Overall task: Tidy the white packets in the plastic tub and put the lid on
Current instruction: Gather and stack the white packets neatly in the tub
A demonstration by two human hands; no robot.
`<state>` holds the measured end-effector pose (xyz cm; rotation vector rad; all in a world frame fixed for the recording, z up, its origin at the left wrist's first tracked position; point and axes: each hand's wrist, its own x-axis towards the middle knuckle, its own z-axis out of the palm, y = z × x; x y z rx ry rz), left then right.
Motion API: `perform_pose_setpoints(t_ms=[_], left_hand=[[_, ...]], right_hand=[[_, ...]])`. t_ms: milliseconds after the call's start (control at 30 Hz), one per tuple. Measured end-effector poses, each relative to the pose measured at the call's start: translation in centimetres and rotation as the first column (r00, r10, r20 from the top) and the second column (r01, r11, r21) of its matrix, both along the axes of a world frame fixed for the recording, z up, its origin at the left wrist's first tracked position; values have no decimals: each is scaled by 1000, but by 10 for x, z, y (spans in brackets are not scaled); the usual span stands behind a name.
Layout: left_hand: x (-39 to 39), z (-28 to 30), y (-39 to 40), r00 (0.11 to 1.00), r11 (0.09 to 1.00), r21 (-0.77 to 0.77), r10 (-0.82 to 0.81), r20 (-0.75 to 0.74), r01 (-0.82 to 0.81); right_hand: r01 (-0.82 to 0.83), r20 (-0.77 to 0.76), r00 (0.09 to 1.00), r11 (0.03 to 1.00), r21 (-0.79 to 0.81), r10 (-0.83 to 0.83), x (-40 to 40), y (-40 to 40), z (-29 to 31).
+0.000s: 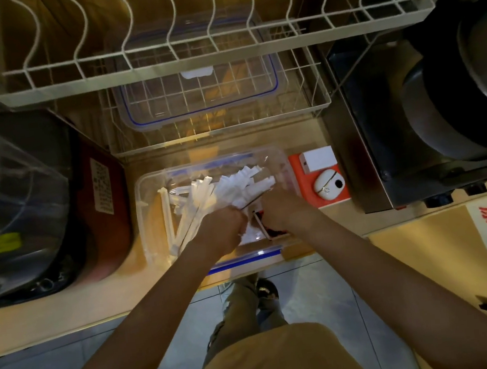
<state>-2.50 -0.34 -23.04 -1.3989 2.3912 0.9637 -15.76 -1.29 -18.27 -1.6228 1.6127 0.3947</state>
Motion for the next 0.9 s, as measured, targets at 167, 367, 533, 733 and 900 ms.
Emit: perform_pose_setpoints(t_ms=[167,367,533,733,900], left_hand=[[-1,0,2,996,997,17,74,-45,-74],[3,-6,8,985,986,3,164,-53,-164],[6,-5,11,985,985,3,172,-21,-172],[8,-5,11,984,984,4,177,-10,-177],[8,-7,10,978,979,0,205,-29,-205]], right_hand=[[-15,-131,991,998,-66,7,5,3,-12],[-17,-186,982,979,-203,-22,12,16,-23],[-11,-140,990,972,-236,-23,6,16,-21],[-56,-124,992,968,-246,25,9,12,-24],[-177,-198,973,940,-292,122,10,8,-22]])
